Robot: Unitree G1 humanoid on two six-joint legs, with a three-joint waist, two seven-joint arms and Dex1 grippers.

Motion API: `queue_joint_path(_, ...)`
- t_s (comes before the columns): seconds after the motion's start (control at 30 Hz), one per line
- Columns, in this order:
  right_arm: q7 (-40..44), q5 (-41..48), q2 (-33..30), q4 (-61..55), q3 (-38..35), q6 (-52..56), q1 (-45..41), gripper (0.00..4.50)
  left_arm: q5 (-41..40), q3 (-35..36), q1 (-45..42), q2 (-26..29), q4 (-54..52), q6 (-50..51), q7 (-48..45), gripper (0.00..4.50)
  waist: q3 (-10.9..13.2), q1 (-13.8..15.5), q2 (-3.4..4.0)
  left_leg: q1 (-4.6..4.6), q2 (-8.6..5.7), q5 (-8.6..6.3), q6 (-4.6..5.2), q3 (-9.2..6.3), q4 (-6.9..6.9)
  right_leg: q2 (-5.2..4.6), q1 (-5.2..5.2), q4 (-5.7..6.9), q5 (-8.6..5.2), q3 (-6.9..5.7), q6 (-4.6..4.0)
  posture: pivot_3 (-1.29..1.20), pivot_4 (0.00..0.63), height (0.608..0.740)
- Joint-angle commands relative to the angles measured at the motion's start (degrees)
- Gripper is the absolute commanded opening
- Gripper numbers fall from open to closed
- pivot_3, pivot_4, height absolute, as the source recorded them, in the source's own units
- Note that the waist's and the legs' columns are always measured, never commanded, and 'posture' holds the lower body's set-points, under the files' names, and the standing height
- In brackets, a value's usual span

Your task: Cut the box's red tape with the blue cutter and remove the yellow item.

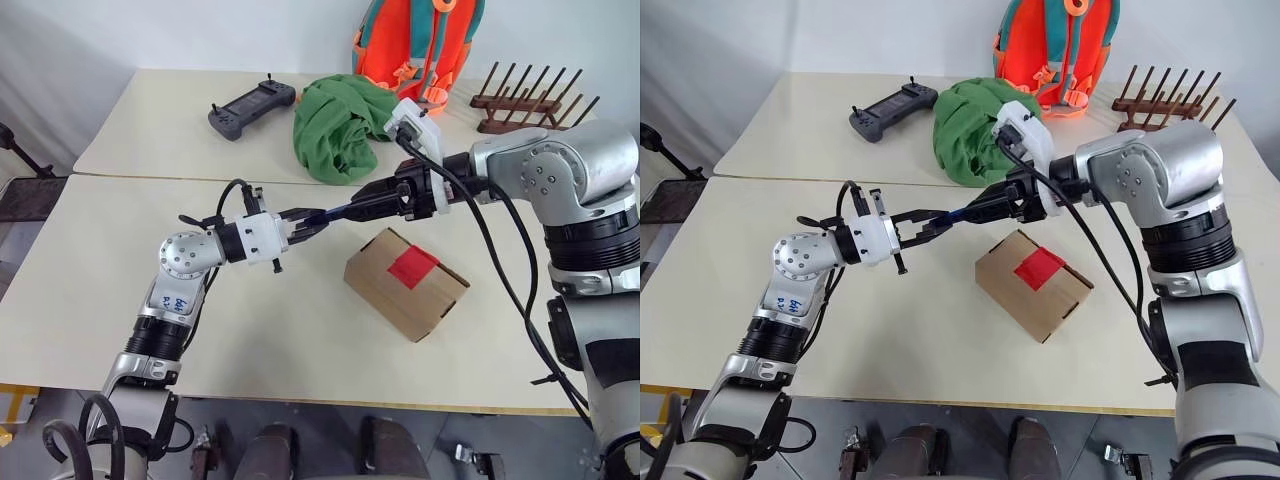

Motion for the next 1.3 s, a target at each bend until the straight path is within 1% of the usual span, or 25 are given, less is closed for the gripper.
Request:
queue_joint_path(0.03, 1.07, -0.68, -0.03, -0.78, -0.75, -1.27, -1.98, 1.22, -0.81, 0.88, -1.37, 0.44, -1.78, -0.01, 1.09, 0.40, 0.00, -0.01, 0.00, 0.00, 0.00, 0.00, 0.00, 0.00, 0.00, 0.00, 0.00, 0.00, 0.00, 0.00, 0.00, 0.00, 0.150, 0.740)
queue_joint_path(0.1, 2.12, -0.72, -0.38, -1.41, -0.63, -1.81, -1.87, 0.47, -0.85, 0.91, -1.46, 0.42, -1.57, 0.52, 1.30, 0.40, 0.00, -0.02, 0.00, 0.00, 0.00, 0.00, 0.00, 0.00, 0.01, 0.00, -0.01, 0.02, 0.00, 0.00, 0.00, 0.00, 0.150, 0.740)
queue_joint_path(0.13, 2.71, -0.52, -0.61, -1.95, -0.66, -1.83, -1.76, 0.18, -0.99, 0.91, -1.44, 0.37, -1.61, 0.84, 1.34, 0.40, 0.00, -0.02, 0.00, 0.00, 0.00, 0.00, 0.00, 0.00, 0.01, 0.00, -0.01, 0.04, 0.00, 0.00, 0.00, 0.00, 0.150, 0.740)
queue_joint_path(0.2, 3.47, -0.06, -1.00, -3.25, -0.80, -1.36, -1.57, 0.17, -1.19, 0.98, -1.28, 0.36, -1.76, 1.31, 1.43, 0.40, 0.00, 0.03, 0.00, 0.00, 0.00, 0.00, 0.00, 0.00, 0.03, -0.01, -0.01, 0.07, 0.00, 0.00, 0.00, 0.00, 0.150, 0.740)
queue_joint_path(0.27, 3.88, 0.37, -1.33, -4.68, -1.25, -0.82, -1.48, 0.17, -2.74, 1.10, -0.76, 0.19, -2.58, 5.57, 0.93, 0.40, 0.00, 0.04, 0.00, 0.00, -0.01, 0.00, 0.00, -0.01, 0.04, -0.02, -0.02, 0.10, 0.00, 0.00, 0.00, 0.00, 0.150, 0.740)
queue_joint_path(0.33, 3.85, 0.53, -1.43, -5.59, -1.74, -0.68, -1.45, 0.17, -3.36, 1.55, -0.46, 0.06, -3.85, 11.30, 1.98, 1.15, 0.00, 0.03, 0.00, 0.00, -0.01, 0.00, 0.00, -0.02, 0.04, -0.03, -0.03, 0.13, 0.00, 0.00, 0.00, 0.00, 0.150, 0.740)
queue_joint_path(0.5, 3.07, 0.11, -1.58, -6.63, -3.14, -1.20, -1.36, 0.17, -4.34, 3.10, -0.20, 0.20, -6.26, 17.85, 3.81, 2.59, 0.00, -0.02, 0.00, 0.01, 0.00, 0.00, -0.01, -0.01, 0.09, -0.02, -0.07, 0.28, 0.00, -0.01, -0.01, 0.00, 0.150, 0.740)
queue_joint_path(0.7, 2.01, -0.30, -2.51, -8.14, -4.82, -1.85, -0.21, 0.17, -6.75, 6.71, 1.55, 4.73, -7.56, 23.79, 2.06, 4.42, 0.00, -0.12, 0.00, 0.02, 0.02, 0.01, -0.02, -0.01, 0.13, -0.02, -0.10, 0.33, 0.01, 0.00, -0.01, 0.00, 0.150, 0.740)
queue_joint_path(0.73, 1.80, -0.25, -2.77, -8.53, -5.20, -1.76, 0.08, 0.17, -7.23, 7.63, 2.23, 6.11, -7.42, 24.48, 1.42, 4.50, 0.00, -0.14, 0.00, 0.01, 0.02, 0.01, -0.02, -0.01, 0.13, -0.03, -0.11, 0.34, 0.01, 0.00, -0.02, 0.00, 0.150, 0.740)
queue_joint_path(0.9, 0.95, -0.25, -3.97, -9.47, -6.90, -1.89, 1.17, 0.17, -8.54, 8.94, 6.84, 12.26, -8.60, 29.75, -2.66, 4.50, 0.00, -0.21, 0.00, 0.03, 0.04, 0.00, -0.03, -0.01, 0.12, -0.03, -0.12, 0.35, 0.01, 0.00, -0.03, 0.00, 0.150, 0.740)
queue_joint_path(1.0, 0.05, -0.42, -5.32, -9.72, -8.93, -2.24, 1.83, 0.17, -12.64, 9.27, 12.21, 14.20, -15.31, 35.60, -5.58, 4.50, 0.00, -0.21, 0.00, 0.03, 0.03, 0.00, -0.03, -0.01, 0.12, -0.04, -0.12, 0.35, 0.02, 0.01, -0.04, 0.00, 0.150, 0.740)
queue_joint_path(1.07, -0.32, -0.59, -6.51, -10.29, -10.23, -2.95, 2.69, 0.17, -13.62, 8.60, 14.52, 14.80, -20.52, 43.58, -4.01, 4.50, 0.01, 0.22, -0.01, 0.02, 0.03, -0.01, -0.03, -0.03, 0.12, -0.07, -0.12, 0.37, 0.02, 0.02, -0.05, 0.00, 0.150, 0.740)
queue_joint_path(1.17, -1.06, -0.48, -8.40, -12.45, -12.94, -4.40, 5.16, 0.17, -17.64, 8.48, 14.37, 9.95, -26.31, 49.97, 0.15, 4.50, 0.01, 0.79, -0.02, 0.00, 0.04, -0.01, -0.03, -0.06, 0.14, -0.08, -0.07, 0.36, 0.03, 0.01, -0.07, 0.00, 0.150, 0.740)
queue_joint_path(1.23, -2.36, -0.53, -9.03, -14.11, -14.73, -5.13, 7.02, 0.17, -20.21, 7.31, 14.01, 8.05, -29.83, 55.10, 0.89, 4.50, 0.04, 0.95, -0.06, 0.01, 0.06, -0.01, -0.02, -0.06, 0.21, -0.11, -0.03, 0.35, 0.04, 0.03, -0.08, 0.00, 0.150, 0.740)
queue_joint_path(1.3, -3.39, -0.09, -9.60, -15.69, -16.12, -4.44, 8.60, 0.17, -23.29, 5.96, 14.15, 6.11, -33.16, 57.34, -0.11, 4.11, 0.04, 0.87, -0.06, 0.01, 0.00, -0.01, -0.02, -0.04, 0.22, -0.10, -0.03, 0.35, 0.04, 0.06, -0.08, 0.00, 0.150, 0.740)
